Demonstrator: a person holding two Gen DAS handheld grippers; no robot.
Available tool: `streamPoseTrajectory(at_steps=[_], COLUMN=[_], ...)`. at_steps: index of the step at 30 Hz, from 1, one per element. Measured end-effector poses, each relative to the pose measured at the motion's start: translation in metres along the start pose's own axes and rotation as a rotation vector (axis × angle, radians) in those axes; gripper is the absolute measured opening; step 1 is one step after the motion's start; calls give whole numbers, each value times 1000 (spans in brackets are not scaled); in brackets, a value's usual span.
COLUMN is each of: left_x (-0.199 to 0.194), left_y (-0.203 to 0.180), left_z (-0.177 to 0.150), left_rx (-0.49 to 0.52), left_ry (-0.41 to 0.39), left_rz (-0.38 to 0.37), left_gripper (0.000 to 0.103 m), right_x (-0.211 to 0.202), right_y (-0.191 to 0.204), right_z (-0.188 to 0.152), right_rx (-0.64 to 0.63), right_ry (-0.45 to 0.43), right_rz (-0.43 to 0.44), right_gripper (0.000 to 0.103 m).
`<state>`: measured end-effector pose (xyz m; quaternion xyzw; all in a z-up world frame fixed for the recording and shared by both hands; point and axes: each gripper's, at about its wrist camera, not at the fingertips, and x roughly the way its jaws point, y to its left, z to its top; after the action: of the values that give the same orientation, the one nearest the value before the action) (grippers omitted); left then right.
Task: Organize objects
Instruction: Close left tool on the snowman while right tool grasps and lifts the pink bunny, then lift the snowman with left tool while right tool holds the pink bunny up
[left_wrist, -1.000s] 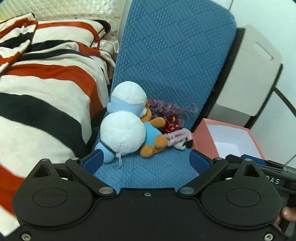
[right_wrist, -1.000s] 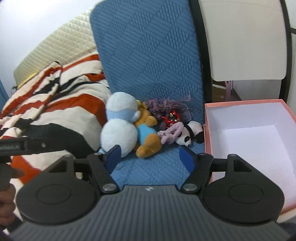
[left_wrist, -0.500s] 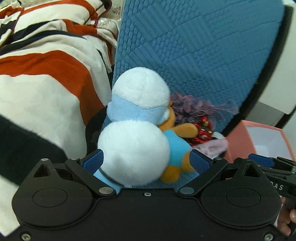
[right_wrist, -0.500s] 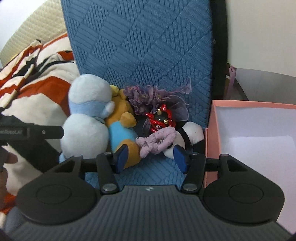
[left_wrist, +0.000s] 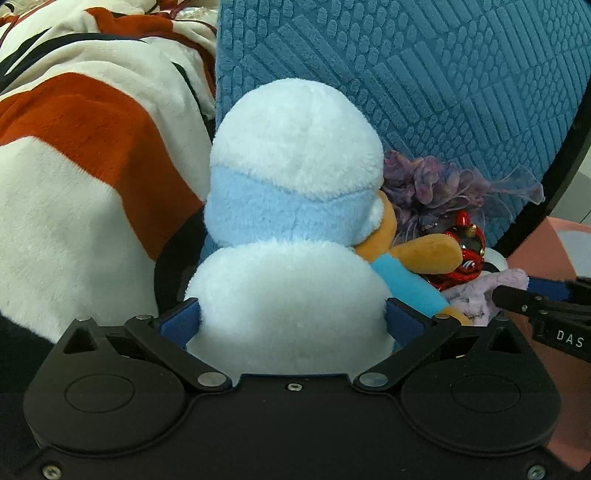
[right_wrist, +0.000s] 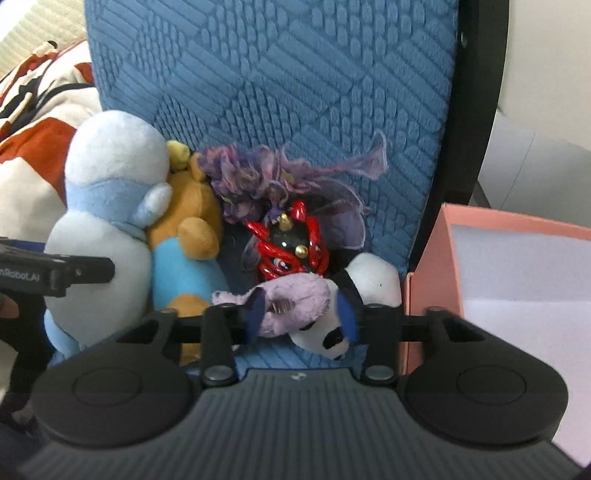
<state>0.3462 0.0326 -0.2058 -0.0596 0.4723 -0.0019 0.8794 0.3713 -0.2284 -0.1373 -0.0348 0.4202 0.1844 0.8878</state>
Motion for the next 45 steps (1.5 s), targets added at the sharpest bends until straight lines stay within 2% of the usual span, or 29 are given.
streamPoseTrajectory(at_steps=[3, 5, 7, 12, 14, 16, 18, 22, 25, 29, 34, 39, 43, 45], left_x=[3, 1, -6, -32, -42, -54, -64, -82, -95, -101, -95, -71, -54, -46], left_y=[3, 4, 3, -2, 1, 3, 5, 12, 12, 11, 9, 6, 3, 0], left_z=[1, 2, 3, -1, -5, -11, -16, -24, -27, -24, -15, -4, 5, 8], left_rx=[-19, -19, -25, -65, -110, -135, -147, -163, -134, -111, -74, -59, -44, -34], left_ry=[11, 14, 1, -30, -24, -27, -17, -9, -31, -33, -41, 1, 19, 21], left_rz=[-8, -9, 0, 28, 17, 6, -17, -57, -53, -53, -45, -28, -4, -1], left_gripper=[103, 98, 86, 62, 49, 31, 21, 23, 46, 58, 84, 86, 92, 93], right_x=[-2, -7, -14, -35, -46, -54, -65, -83, -88, -96, -108, -111, -107, -106], right_y=[-2, -2, -1, 7, 12, 15, 21, 26, 31, 44, 49, 49, 45, 46], right_z=[0, 0, -1, -4, -9, -14, -23, -44, -65, -89, -109, -132, -145, -148], right_rx=[25, 33, 43, 17, 1, -5, -5, 10, 18, -19, 14, 21, 48, 52], right_ry=[15, 16, 9, -5, -8, -12, -15, -11, 3, -8, 31, 83, 125, 139], right_rz=[10, 17, 33, 58, 61, 65, 62, 53, 42, 32, 3, 5, 20, 24], right_gripper=[25, 20, 17, 14, 13, 13, 13, 13, 13, 13, 13, 13, 16, 23])
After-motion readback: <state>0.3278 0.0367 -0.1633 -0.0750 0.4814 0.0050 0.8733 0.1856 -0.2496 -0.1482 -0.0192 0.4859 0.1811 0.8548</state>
